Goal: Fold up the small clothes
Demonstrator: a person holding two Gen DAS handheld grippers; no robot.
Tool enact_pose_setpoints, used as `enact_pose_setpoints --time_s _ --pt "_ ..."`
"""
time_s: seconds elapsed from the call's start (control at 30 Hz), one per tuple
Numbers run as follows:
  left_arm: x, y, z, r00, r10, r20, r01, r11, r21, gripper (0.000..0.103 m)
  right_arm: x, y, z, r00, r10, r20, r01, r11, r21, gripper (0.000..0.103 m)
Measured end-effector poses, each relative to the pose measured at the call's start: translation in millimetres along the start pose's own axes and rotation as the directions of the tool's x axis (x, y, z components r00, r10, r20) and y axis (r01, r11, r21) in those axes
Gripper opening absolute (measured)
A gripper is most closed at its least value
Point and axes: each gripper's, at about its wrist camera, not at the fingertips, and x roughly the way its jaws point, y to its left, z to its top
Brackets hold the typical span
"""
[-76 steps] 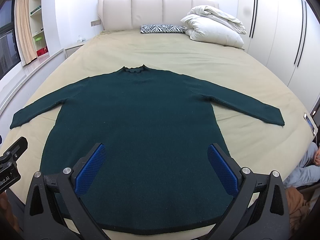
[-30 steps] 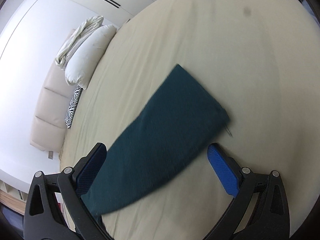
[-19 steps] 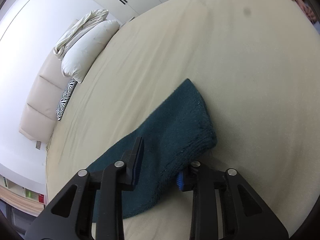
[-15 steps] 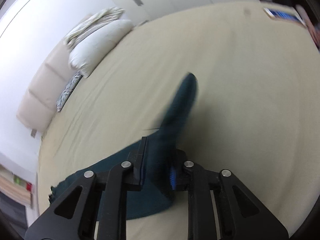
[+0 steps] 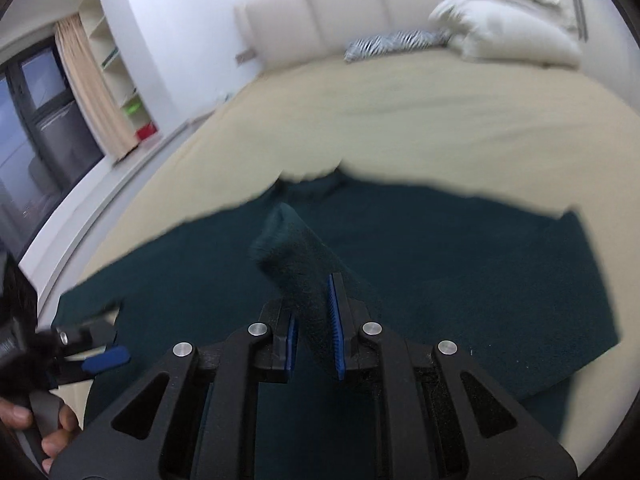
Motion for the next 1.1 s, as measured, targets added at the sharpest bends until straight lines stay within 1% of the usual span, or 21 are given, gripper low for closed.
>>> enact_pose_setpoints --time_s 0.07,0.1,0.13,0.17,0.2,0.27,0.3,0.4,0.43,0.5,0.53,0.6,0.63,0.67,0.7,0.77,0.8,0.87,0.93,1.0,1.1 --pt "13.8 -2.9 0.6 0.999 -0.034 -0.034 0.034 0.999 -0.014 0.101 3.8 5.1 -25.6 1.000 0.010 -0.018 -0.010 1.000 -0.015 0.019" --pt "20.1 -4.4 0.6 0.998 -0.053 -0.040 0.052 0.998 -0.031 0.101 1.9 0.3 -34.7 1.000 0.011 -0.016 -0.011 1.000 -0.016 0.030" --pt "25.5 -5.0 0.2 0.996 -0.070 -0.052 0.068 0.997 -0.048 0.101 -0.3 -6.3 -37.5 1.000 0.010 -0.011 -0.011 1.000 -0.002 0.054" --pt "36.0 -10.2 0.2 0.993 -0.089 -0.074 0.085 0.995 -0.059 0.101 -5.6 -14.7 -40.6 1.000 0.017 -0.001 -0.017 0.999 0.029 0.063" --pt "43.1 -14.2 -0.5 0.991 -0.098 -0.091 0.093 0.994 -0.058 0.101 -12.3 -24.8 -41.8 0.999 0.032 0.012 -0.032 0.997 0.067 0.068" --pt "61.7 -25.7 -2.7 0.986 -0.098 -0.135 0.092 0.995 -0.049 0.101 -26.5 -43.0 -46.3 0.999 0.045 0.023 -0.047 0.992 0.114 0.070" --pt "70.7 -30.9 -4.0 0.985 -0.088 -0.151 0.082 0.996 -0.043 0.101 -37.1 -36.7 -70.8 0.999 0.044 0.029 -0.047 0.991 0.126 0.071" --pt "85.2 -46.6 -4.7 0.987 -0.049 -0.151 0.046 0.999 -0.022 0.099 -56.3 -65.6 -85.4 0.996 0.080 0.038 -0.086 0.974 0.211 0.071" --pt "88.5 -50.0 -5.3 0.987 -0.037 -0.155 0.035 0.999 -0.015 0.097 -75.7 -58.2 -115.8 0.995 0.095 0.044 -0.103 0.964 0.244 0.071" --pt "96.3 -58.6 -4.9 0.987 0.021 -0.161 -0.019 1.000 0.014 0.078 -88.2 -76.8 -132.9 0.992 0.113 0.057 -0.125 0.939 0.322 0.071" --pt "98.2 -63.3 -4.8 0.986 0.050 -0.159 -0.044 0.998 0.042 0.072 -93.0 -88.6 -138.6 0.990 0.124 0.069 -0.140 0.923 0.359 0.071" --pt "99.8 -68.1 -4.5 0.982 0.104 -0.160 -0.091 0.992 0.089 0.040 -95.4 -102.6 -149.8 0.988 0.131 0.082 -0.154 0.890 0.429 0.071" --pt "98.2 -66.5 -5.3 0.980 0.124 -0.159 -0.108 0.988 0.107 0.032 -95.9 -107.6 -155.3 0.987 0.137 0.088 -0.163 0.874 0.457 0.071" --pt "95.6 -65.6 -2.0 0.979 0.135 -0.156 -0.117 0.986 0.118 0.018 -98.0 -118.3 -157.9 0.983 0.151 0.103 -0.182 0.854 0.487 0.071" --pt "92.6 -64.6 3.0 0.981 0.118 -0.154 -0.101 0.988 0.119 0.009 -94.5 -124.3 -158.9 0.981 0.158 0.112 -0.193 0.842 0.504 0.071" --pt "81.2 -63.8 12.5 0.986 0.092 -0.140 -0.075 0.989 0.126 0.009 -97.5 -133.1 -162.3 0.977 0.172 0.130 -0.215 0.817 0.535 0.071" --pt "73.9 -65.7 18.8 0.989 0.092 -0.113 -0.075 0.987 0.144 0.009 -100.0 -138.2 -164.1 0.975 0.177 0.134 -0.222 0.808 0.547 0.071" --pt "60.1 -67.9 33.0 0.997 0.063 -0.052 -0.054 0.985 0.166 0.009 -103.3 -145.4 -165.1 0.973 0.186 0.139 -0.233 0.790 0.568 0.071" --pt "50.6 -64.9 47.8 0.999 0.044 -0.001 -0.043 0.985 0.167 0.009 -105.3 -152.7 -164.8 0.968 0.201 0.152 -0.252 0.760 0.600 0.071" --pt "46.9 -56.8 61.0 0.997 0.060 0.043 -0.066 0.984 0.167 0.009 -100.1 -157.6 -157.8 0.963 0.210 0.167 -0.268 0.718 0.643 0.071" --pt "46.8 -38.5 70.8 0.994 0.074 0.074 -0.085 0.986 0.147 0.009 -100.1 -170.2 -152.7 0.960 0.206 0.191 -0.280 0.650 0.706 0.071"
